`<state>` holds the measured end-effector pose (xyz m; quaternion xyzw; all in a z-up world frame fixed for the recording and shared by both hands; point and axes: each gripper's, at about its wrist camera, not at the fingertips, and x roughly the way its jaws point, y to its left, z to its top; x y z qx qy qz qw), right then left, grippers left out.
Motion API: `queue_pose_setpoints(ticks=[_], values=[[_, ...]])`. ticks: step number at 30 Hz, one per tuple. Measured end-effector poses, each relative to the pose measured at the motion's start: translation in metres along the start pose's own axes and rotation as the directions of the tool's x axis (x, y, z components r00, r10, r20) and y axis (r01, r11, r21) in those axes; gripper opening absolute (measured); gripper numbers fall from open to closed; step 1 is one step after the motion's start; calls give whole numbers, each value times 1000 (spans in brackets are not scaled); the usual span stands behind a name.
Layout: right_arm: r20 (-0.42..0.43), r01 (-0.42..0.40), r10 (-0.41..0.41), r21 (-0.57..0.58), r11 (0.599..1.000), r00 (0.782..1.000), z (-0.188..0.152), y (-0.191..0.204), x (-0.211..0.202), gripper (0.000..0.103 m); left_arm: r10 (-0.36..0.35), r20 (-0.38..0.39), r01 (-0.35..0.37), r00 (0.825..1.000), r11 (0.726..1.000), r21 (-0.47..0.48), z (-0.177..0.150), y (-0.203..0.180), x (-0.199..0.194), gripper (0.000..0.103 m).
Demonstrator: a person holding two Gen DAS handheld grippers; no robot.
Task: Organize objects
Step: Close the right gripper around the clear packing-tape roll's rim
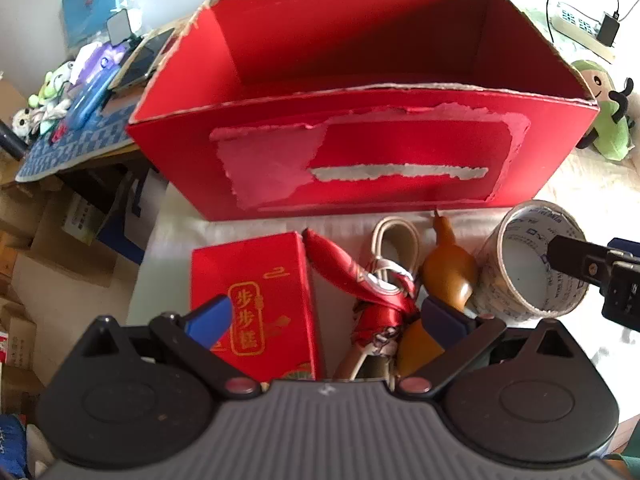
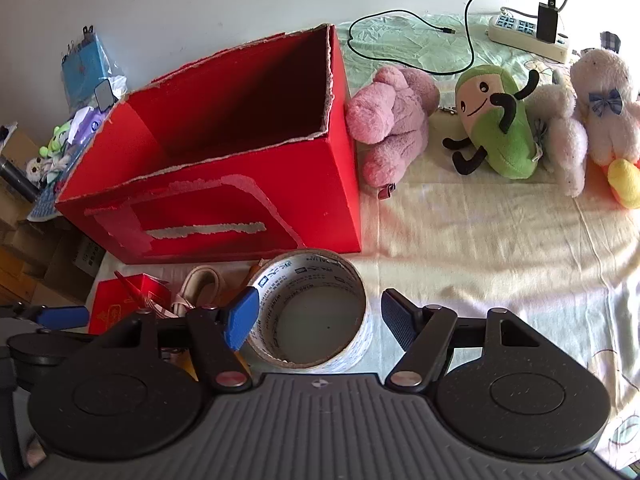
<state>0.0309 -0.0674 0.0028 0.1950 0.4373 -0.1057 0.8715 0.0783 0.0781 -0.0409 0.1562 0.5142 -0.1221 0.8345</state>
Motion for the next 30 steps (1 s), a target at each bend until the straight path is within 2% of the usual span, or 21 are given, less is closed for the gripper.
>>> queue_pose_setpoints(ticks=[8,13,16,20,23,27,30], values=[[-24,-19,19,8,1000,1000,-1,0,4,70,30,-21,-30,999,999,-20,-7,12,-7,101],[-7,-12,12,25,1000,1000,0,0,4,68,16,-24,-17,1000,999,-29,-11,15,-10,101],[-2,7,-7,34,999,1000,1,-4,5,67,-33,-12,32,999,998,-50,-10,16,-13,96],[-14,28,-28,43,999,1000,0,-12,9,59,-152,19,153,988,986,-70,-6,15,-17,76],[-17,46,-46,49,998,999,-2,-18,12,56,-261,47,263,964,963,-52,-1,7,-19,71],[-29,55,-53,68,996,998,-6,-25,19,49,-325,99,324,941,946,19,5,-9,-22,60],[-39,52,-49,91,994,998,-8,-29,24,46,-380,95,379,920,925,37,14,-16,-15,52]])
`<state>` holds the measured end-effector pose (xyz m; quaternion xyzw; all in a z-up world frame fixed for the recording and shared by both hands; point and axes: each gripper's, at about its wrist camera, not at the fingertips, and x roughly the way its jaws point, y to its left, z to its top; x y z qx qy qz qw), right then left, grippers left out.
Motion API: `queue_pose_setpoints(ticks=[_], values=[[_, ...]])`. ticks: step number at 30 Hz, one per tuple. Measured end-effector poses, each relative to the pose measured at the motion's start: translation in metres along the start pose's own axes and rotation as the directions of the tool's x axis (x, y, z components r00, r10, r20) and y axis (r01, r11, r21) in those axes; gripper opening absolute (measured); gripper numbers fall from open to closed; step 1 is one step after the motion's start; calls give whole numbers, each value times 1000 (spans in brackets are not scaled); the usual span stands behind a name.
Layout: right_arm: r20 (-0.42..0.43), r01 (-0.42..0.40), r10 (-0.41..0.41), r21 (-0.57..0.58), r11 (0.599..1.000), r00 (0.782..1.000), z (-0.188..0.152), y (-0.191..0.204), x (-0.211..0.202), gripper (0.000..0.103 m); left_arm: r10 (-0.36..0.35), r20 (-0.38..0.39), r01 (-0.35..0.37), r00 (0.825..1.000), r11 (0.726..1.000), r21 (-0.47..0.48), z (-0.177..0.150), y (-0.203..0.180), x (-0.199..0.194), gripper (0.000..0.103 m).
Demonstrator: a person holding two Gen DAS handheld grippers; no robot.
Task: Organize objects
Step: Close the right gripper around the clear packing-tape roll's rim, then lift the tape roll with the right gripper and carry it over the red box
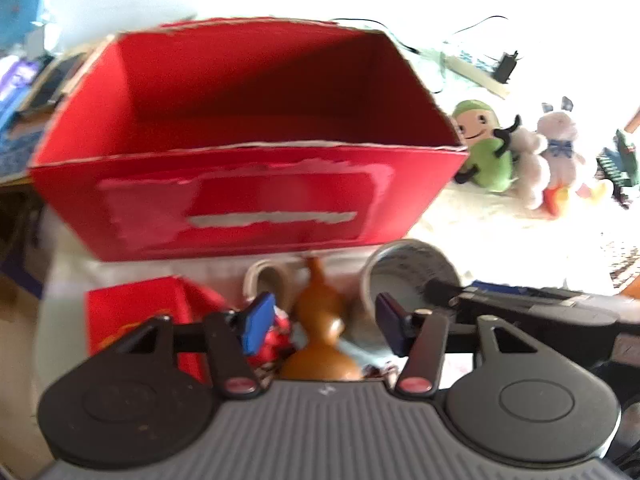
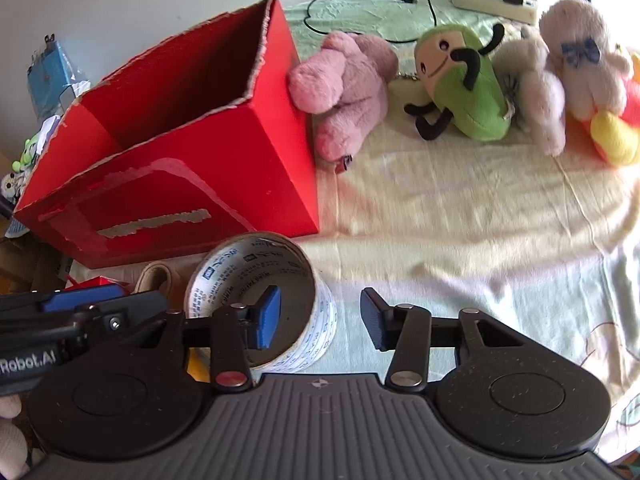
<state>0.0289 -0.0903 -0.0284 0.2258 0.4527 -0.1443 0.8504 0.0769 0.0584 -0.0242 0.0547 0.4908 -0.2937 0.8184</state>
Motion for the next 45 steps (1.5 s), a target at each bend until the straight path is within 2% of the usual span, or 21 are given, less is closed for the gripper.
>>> queue_pose_setpoints(ticks=[4,11,13,14,19,22,25,29,33,38,42,45], values=[[-7,4,-4,21,1000,1000,-1,-4,7,42,-38,-36,38,999,999,4,5,-1,18,45],[-29,-12,13,46,999,999,1,-5,17,24,-101,-63,104,993,993,48,10,-10,37,44],[-34,-25,27,51,998,999,3,-5,19,19,-104,-67,108,992,992,67,11,-12,42,34],[-36,-30,32,54,998,999,3,-5,19,17,-109,-77,115,991,991,71,12,-13,45,22],[-41,-22,24,63,998,999,3,-5,18,17,-122,-101,130,987,989,68,14,-9,58,11],[-22,-17,19,91,996,1000,3,-9,8,17,-166,-115,173,979,983,55,16,-7,58,10],[16,-1,-1,102,995,1000,4,-9,-9,17,-189,-110,200,976,974,106,15,-18,50,9],[109,43,-50,66,997,993,3,-4,-41,17,-213,-65,222,975,953,208,17,-38,28,7],[219,77,-86,47,996,972,6,0,-73,17,-257,11,244,966,928,280,27,-52,-1,5],[363,38,-58,62,997,930,27,3,-107,17,-324,143,256,935,898,358,44,-57,-46,6],[458,37,-31,-6,999,888,54,22,-116,17,-344,242,244,907,899,364,66,-56,-67,6],[479,10,22,-64,998,877,75,40,-109,17,-324,300,219,898,917,334,84,-36,-79,6]])
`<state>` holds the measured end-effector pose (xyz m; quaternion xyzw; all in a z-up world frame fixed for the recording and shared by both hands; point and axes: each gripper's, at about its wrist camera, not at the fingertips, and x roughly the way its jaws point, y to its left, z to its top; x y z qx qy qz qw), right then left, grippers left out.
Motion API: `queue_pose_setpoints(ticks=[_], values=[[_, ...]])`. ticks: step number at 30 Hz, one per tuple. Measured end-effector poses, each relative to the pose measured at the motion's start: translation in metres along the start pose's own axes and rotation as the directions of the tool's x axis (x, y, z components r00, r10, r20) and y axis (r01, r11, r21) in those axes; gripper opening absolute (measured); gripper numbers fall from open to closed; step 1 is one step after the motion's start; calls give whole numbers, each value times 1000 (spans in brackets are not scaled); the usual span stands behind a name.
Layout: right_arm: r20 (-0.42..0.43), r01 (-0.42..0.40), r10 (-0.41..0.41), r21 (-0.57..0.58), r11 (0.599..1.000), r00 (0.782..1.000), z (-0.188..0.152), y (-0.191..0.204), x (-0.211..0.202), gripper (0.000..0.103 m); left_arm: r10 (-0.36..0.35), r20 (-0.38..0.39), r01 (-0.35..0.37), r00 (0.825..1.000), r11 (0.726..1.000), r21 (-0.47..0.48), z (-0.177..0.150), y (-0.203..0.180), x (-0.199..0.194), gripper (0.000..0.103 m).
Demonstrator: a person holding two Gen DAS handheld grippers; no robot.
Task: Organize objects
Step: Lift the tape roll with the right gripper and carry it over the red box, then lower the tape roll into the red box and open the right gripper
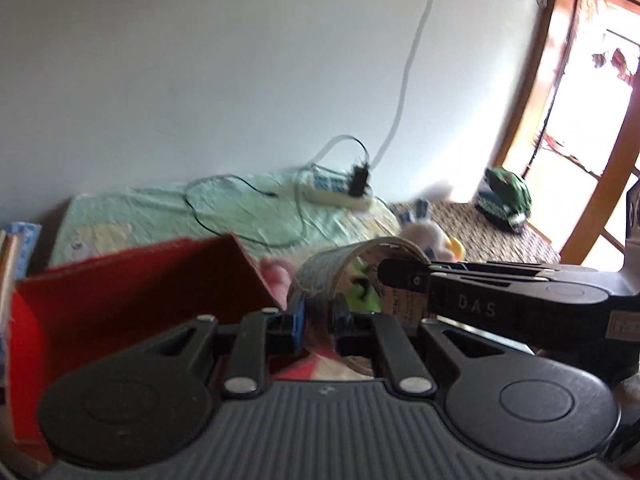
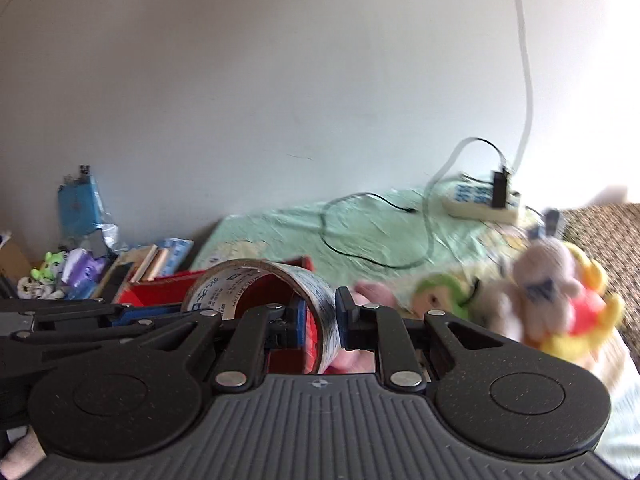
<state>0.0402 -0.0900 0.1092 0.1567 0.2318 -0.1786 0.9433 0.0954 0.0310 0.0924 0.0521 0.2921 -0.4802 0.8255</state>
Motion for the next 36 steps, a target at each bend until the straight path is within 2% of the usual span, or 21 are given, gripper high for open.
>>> queue_pose_setpoints(ticks=[3,6,10,15,20,23,28,30,36], values=[[-29,-61,61,-9,998,998,9,17,24,17,58,32,-57,998,998,-37,13,29,-7,6],[-91,-96,94,-25,995,991,13,34,51,17,107,25,-103,994,989,-102,21,60,-4,6],[-188,-105,89,-78,991,978,8,49,96,17,155,-31,-158,987,975,-155,13,91,7,5],[-326,-89,50,-104,991,944,-6,53,147,17,212,-151,-238,966,954,-183,-8,119,51,6],[-421,-81,18,-131,988,907,-18,57,182,17,214,-269,-275,939,938,-213,-19,137,84,5],[-457,-75,5,-136,988,889,-22,56,193,16,186,-324,-276,928,926,-259,-21,150,98,5],[-476,-76,-12,-167,983,879,-25,60,202,18,161,-365,-280,917,911,-302,-24,163,110,5],[-493,-76,-18,-170,982,870,-25,61,206,22,151,-370,-276,917,909,-312,-22,166,110,5],[-490,-68,-36,-194,979,871,-25,66,206,24,181,-396,-306,900,910,-279,-20,168,114,7]])
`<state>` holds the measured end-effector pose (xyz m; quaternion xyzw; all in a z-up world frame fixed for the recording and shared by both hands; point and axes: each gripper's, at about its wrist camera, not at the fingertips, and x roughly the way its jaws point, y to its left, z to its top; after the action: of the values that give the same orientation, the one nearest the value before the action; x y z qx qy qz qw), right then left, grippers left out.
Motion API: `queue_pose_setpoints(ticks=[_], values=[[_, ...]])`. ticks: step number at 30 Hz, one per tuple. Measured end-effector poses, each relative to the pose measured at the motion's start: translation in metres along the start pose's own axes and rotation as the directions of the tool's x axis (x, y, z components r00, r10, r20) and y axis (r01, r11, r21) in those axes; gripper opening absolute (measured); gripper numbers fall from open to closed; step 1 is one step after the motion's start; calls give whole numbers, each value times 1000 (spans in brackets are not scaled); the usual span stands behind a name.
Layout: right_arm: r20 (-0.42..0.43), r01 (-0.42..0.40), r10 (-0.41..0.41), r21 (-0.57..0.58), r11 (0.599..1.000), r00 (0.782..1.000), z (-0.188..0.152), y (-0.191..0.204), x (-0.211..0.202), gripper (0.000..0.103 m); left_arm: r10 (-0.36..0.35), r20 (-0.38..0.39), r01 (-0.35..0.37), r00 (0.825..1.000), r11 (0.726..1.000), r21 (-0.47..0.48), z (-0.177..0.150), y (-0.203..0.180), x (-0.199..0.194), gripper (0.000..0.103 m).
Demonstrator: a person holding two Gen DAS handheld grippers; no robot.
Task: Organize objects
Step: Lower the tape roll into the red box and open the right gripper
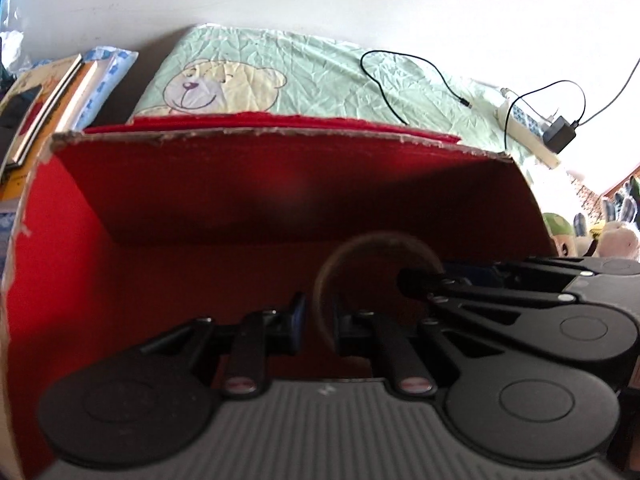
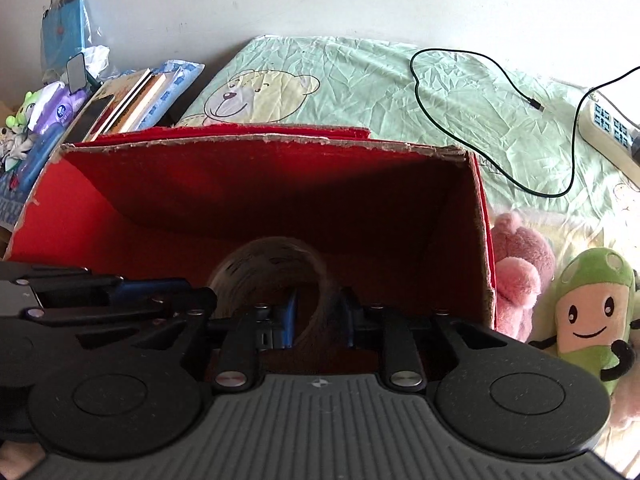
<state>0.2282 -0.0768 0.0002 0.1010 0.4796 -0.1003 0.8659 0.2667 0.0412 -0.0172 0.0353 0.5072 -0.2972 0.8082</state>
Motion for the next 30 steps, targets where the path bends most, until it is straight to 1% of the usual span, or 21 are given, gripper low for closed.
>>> queue_pose_setpoints(ticks=[1,3,6,7,9,11,12,13,14,15,16,17,18,20,21,22,25,26,27,29,30], values=[[6,0,-1,5,1000,1000,0,0,-1,24,11,3,-11,1000,1000,7,0,-1,-1,9],[27,-30,29,35,999,999,-1,-4,-4,26,45,31,-46,999,998,31,-1,-2,-7,20],[81,-95,85,129,987,993,-1,-17,-16,27,107,72,-112,992,991,69,-4,2,-16,20],[103,-118,103,144,983,989,-1,-19,-20,27,131,86,-137,988,988,76,-5,4,-18,20],[115,-177,161,145,974,980,-1,-17,-26,27,194,110,-204,975,975,83,-5,8,-20,20],[105,-243,229,150,958,968,-2,-11,-26,27,254,124,-265,959,960,84,-5,11,-20,20],[95,-268,255,152,951,962,-2,-7,-24,27,275,126,-287,953,954,85,-5,12,-19,20],[81,-289,280,156,944,957,-1,-3,-21,27,284,125,-295,951,952,86,-5,13,-19,20],[64,-312,305,167,935,950,-2,1,-17,27,287,127,-299,949,950,88,-5,12,-19,23],[50,-338,334,183,923,941,-1,2,-12,26,303,135,-316,943,944,89,-6,12,-19,31],[38,-351,351,205,914,936,-1,3,-7,27,323,141,-337,936,938,86,-6,10,-19,35],[25,-357,361,225,907,932,-3,3,-4,27,340,144,-352,930,933,74,-6,11,-19,35],[11,-363,372,247,898,928,-4,4,1,27,356,145,-366,923,929,47,-6,14,-20,38],[-9,-383,405,307,871,914,-6,1,10,26,350,142,-355,926,935,15,-5,21,-21,40],[-13,-387,414,334,860,910,-7,0,14,22,354,137,-358,925,934,6,-5,22,-20,40],[-5,-392,419,347,852,908,-9,-1,12,21,358,135,-362,924,932,3,-7,22,-20,40],[-2,-384,409,339,859,913,-10,2,9,18,366,133,-371,921,928,15,-10,19,-19,40],[-2,-381,405,336,861,914,-10,3,7,21,371,129,-376,920,926,18,-9,19,-18,40],[3,-390,414,342,855,910,-11,1,6,19,372,125,-378,920,926,24,-10,16,-18,40],[16,-441,467,362,821,884,-11,-3,6,20,375,124,-381,919,924,27,-9,16,-16,40],[16,-457,487,372,808,873,-12,-5,8,23,374,125,-379,919,925,18,-9,18,-17,40]])
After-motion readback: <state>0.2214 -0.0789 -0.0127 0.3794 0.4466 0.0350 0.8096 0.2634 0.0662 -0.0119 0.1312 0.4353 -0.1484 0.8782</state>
